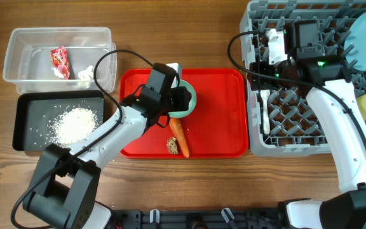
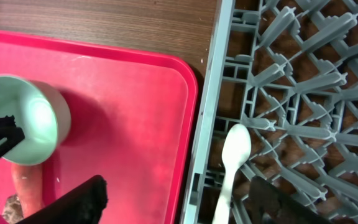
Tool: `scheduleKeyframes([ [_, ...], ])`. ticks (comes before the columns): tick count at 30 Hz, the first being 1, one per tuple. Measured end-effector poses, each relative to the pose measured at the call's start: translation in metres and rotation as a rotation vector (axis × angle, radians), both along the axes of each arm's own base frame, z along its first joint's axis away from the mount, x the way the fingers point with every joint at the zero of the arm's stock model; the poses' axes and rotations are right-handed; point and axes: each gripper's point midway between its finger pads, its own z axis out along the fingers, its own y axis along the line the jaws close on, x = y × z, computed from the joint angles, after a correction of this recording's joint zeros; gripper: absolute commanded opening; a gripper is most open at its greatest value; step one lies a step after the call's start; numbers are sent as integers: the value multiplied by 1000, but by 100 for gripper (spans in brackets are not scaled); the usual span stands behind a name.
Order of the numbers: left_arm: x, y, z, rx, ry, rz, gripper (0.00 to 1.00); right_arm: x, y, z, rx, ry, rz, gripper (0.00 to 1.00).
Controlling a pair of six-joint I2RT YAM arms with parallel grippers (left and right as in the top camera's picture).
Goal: Sort waste into correct bins and load items into the dishwasher rack
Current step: 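Carry the empty green bowl back and set it on the red tray, then grasp the green bowl with the right gripper and lift it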
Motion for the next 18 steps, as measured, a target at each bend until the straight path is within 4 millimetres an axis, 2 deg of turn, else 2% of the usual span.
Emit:
scheduleKeyframes([
  [3, -4, 9, 0, 5, 32, 17, 65, 3, 2, 2, 8, -15, 3, 86],
  [5, -5, 24, 6, 7, 51, 47, 69, 6, 6, 4, 31, -29, 14, 87],
  [8, -6, 55, 27, 5, 53, 117, 76, 13, 16, 11, 82, -64, 40, 87],
  [12, -16, 116, 58, 4, 64, 267, 82, 18, 32, 17, 167, -87, 77, 86],
  [14, -24, 144, 65, 9, 87, 342, 85, 20, 41, 11, 195, -68, 86, 86],
  [16, -30, 160, 65, 16, 112, 387, 86, 20, 52, 0, 205, -34, 104, 85],
  [18, -37, 175, 58, 26, 160, 430, 87, 17, 68, -16, 210, 15, 136, 79],
])
